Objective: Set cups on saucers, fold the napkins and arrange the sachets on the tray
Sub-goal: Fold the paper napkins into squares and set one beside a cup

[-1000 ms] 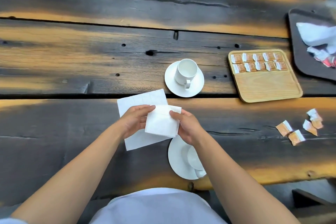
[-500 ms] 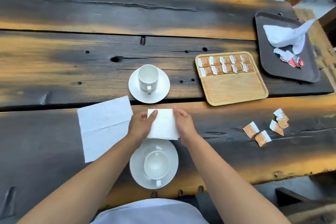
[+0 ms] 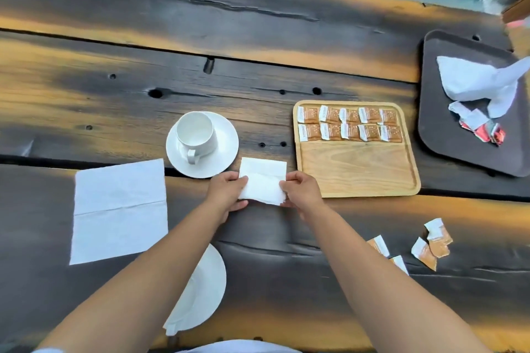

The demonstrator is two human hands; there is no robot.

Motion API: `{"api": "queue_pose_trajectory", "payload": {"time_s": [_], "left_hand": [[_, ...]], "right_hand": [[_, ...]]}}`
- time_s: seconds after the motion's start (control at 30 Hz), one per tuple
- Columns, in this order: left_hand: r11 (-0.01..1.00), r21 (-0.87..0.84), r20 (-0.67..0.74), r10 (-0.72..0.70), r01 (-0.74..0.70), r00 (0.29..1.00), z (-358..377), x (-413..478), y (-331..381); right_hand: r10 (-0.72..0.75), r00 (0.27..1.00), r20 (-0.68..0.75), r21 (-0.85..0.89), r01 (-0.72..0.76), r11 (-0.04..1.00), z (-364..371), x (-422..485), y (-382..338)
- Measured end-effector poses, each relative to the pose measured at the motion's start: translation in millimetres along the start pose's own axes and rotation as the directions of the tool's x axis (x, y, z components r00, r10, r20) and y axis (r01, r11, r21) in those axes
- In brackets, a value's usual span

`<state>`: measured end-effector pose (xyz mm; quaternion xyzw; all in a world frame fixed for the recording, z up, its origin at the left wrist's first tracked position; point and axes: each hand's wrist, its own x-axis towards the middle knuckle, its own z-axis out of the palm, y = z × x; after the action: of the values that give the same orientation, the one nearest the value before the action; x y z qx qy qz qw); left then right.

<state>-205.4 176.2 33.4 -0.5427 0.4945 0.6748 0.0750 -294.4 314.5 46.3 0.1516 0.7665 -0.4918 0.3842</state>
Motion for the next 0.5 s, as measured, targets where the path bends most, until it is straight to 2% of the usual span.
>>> {"api": "queue_pose_trajectory", "payload": {"time_s": [0.17, 0.37, 0.5], "left_hand": [[0.996, -0.087, -0.203, 0.003, -0.021, 0.979, 26.8, 23.6, 24.0], [0.972, -0.236, -0.326, -0.091, 0.012, 0.941, 45.8, 45.2, 31.8], [0.943, -0.332, -0.359, -0.131, 0.004, 0.924, 54.9, 52.5, 29.4]], "right_hand": [[0.019, 0.998, -0.061, -0.053, -0.022, 0.998, -0.7, 41.3, -24.4], [0.004, 0.988, -0.151, -0.117, -0.022, 0.993, 6.7, 75.6, -36.8], [-0.061, 0.982, -0.179, -0.190, 0.026, 0.982, 11.7, 84.6, -36.5]]}}
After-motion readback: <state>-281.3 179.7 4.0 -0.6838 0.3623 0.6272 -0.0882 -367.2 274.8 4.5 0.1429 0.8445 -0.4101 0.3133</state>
